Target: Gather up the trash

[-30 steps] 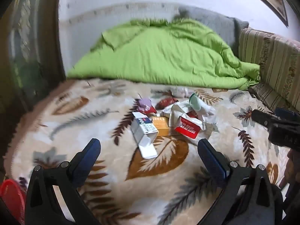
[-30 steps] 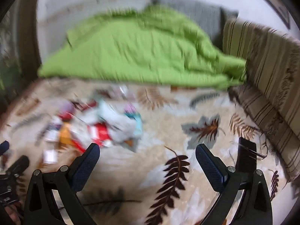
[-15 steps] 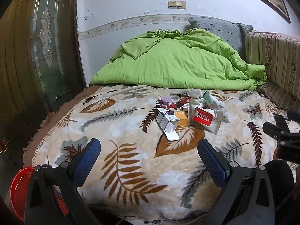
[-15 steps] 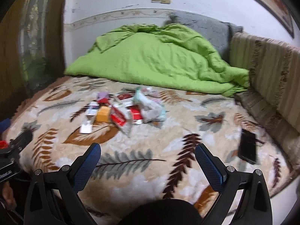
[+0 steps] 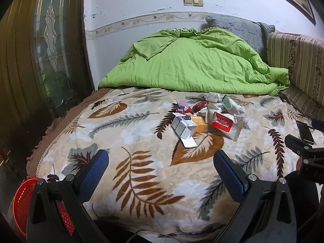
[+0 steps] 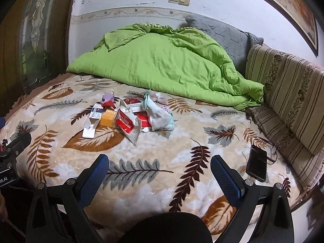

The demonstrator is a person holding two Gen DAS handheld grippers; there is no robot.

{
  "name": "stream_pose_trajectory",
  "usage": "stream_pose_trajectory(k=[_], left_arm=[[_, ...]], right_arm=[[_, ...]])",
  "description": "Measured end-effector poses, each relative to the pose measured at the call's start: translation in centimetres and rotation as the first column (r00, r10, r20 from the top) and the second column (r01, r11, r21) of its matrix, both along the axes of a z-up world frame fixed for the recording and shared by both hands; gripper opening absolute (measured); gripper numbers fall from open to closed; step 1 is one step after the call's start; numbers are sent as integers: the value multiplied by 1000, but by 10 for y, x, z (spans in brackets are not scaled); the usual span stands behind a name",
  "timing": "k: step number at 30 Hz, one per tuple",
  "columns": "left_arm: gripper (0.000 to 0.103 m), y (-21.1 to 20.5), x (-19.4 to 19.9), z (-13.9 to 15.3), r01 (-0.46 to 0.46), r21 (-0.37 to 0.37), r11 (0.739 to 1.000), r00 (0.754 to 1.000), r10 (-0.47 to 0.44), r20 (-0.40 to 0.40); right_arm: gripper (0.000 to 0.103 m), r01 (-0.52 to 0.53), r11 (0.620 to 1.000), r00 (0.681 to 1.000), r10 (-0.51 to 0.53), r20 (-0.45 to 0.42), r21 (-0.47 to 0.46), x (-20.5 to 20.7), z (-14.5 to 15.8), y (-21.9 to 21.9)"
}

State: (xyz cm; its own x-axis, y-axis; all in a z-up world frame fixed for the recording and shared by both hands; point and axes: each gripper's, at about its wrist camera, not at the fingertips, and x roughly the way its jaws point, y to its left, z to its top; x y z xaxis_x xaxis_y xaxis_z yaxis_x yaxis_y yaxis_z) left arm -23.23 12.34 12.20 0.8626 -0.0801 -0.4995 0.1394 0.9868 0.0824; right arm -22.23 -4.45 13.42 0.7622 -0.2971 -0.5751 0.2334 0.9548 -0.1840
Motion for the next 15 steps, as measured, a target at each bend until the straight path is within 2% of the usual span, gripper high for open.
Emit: stream_pose_trajectory(k=[15], left_arm=[[103, 2, 2, -7, -6, -9, 1000, 999, 6, -36]], right_arm=[[100, -21, 1000, 999, 21, -27, 8, 1, -3, 4]])
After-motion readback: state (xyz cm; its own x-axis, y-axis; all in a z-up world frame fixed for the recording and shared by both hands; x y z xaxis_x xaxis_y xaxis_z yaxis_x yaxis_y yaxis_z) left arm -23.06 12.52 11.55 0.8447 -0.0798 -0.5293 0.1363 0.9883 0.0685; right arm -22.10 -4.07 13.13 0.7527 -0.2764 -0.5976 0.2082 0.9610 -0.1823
